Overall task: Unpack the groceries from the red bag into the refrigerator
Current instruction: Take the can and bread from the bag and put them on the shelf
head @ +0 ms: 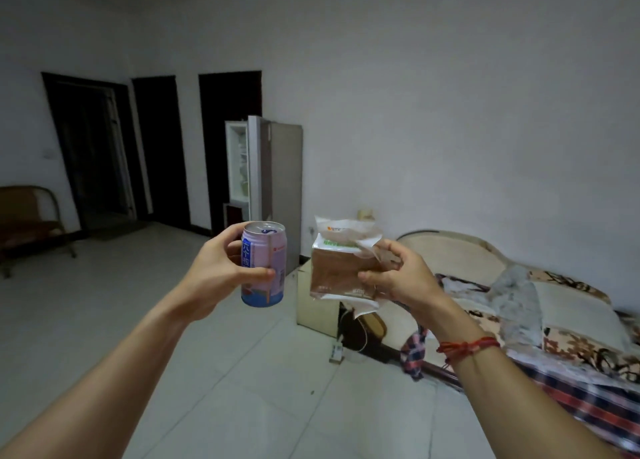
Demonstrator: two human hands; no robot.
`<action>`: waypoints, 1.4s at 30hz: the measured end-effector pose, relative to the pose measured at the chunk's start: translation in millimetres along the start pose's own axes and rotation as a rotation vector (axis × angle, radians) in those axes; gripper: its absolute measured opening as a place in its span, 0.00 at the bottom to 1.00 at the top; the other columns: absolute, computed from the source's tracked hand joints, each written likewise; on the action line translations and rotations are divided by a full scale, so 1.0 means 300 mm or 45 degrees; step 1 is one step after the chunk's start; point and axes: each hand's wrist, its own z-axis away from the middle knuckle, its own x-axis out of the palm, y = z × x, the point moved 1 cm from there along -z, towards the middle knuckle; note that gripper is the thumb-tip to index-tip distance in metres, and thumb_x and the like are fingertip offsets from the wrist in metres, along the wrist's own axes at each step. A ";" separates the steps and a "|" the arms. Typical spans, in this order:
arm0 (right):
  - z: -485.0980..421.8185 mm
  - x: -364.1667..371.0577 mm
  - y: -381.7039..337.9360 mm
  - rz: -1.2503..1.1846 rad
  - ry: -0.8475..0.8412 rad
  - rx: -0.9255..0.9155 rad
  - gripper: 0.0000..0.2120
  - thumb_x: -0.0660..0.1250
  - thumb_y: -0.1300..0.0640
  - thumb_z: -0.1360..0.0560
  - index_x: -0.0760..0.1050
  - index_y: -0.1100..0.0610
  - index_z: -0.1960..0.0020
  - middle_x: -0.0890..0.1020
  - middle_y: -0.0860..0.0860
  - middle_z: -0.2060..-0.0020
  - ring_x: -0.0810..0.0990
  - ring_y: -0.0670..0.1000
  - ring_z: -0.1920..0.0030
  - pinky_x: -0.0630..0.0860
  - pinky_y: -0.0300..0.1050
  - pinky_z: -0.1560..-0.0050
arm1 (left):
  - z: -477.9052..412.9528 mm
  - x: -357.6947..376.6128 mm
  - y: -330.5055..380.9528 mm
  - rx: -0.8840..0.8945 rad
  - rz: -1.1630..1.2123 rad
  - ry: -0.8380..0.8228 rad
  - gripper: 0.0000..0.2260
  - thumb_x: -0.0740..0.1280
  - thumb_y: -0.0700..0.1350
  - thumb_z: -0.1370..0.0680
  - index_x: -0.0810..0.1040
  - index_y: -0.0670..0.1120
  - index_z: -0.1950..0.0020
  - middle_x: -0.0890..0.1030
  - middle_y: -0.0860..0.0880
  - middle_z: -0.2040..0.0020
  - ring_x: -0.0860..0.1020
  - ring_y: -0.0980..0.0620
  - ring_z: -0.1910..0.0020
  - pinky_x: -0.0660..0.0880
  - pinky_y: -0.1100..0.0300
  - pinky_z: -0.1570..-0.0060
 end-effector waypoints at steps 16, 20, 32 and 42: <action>-0.185 0.332 -0.025 0.028 -0.370 -0.075 0.23 0.75 0.72 0.31 0.79 0.51 0.44 0.86 0.58 0.49 0.85 0.60 0.50 0.82 0.62 0.49 | 0.110 -0.270 -0.044 -0.061 -0.134 0.365 0.32 0.78 0.29 0.35 0.76 0.46 0.35 0.84 0.44 0.47 0.83 0.47 0.49 0.80 0.60 0.59; -0.232 0.346 -0.009 0.017 -0.406 -0.085 0.22 0.76 0.73 0.32 0.80 0.50 0.47 0.86 0.55 0.55 0.84 0.54 0.58 0.82 0.56 0.53 | 0.102 -0.279 -0.048 -0.088 -0.174 0.383 0.30 0.78 0.30 0.35 0.76 0.47 0.36 0.84 0.45 0.47 0.83 0.47 0.48 0.81 0.59 0.57; -0.369 0.445 0.048 -0.019 -0.506 -0.084 0.19 0.76 0.72 0.31 0.79 0.53 0.47 0.84 0.54 0.58 0.82 0.52 0.62 0.81 0.51 0.59 | 0.047 -0.337 -0.132 -0.122 -0.214 0.472 0.31 0.78 0.33 0.33 0.74 0.47 0.33 0.82 0.45 0.45 0.81 0.46 0.45 0.81 0.58 0.56; -0.653 0.678 0.145 -0.018 -0.518 -0.072 0.18 0.77 0.71 0.30 0.79 0.51 0.50 0.84 0.49 0.58 0.83 0.44 0.65 0.78 0.39 0.68 | -0.155 -0.538 -0.324 -0.170 -0.269 0.523 0.30 0.79 0.33 0.34 0.76 0.50 0.36 0.83 0.46 0.45 0.82 0.45 0.46 0.82 0.54 0.53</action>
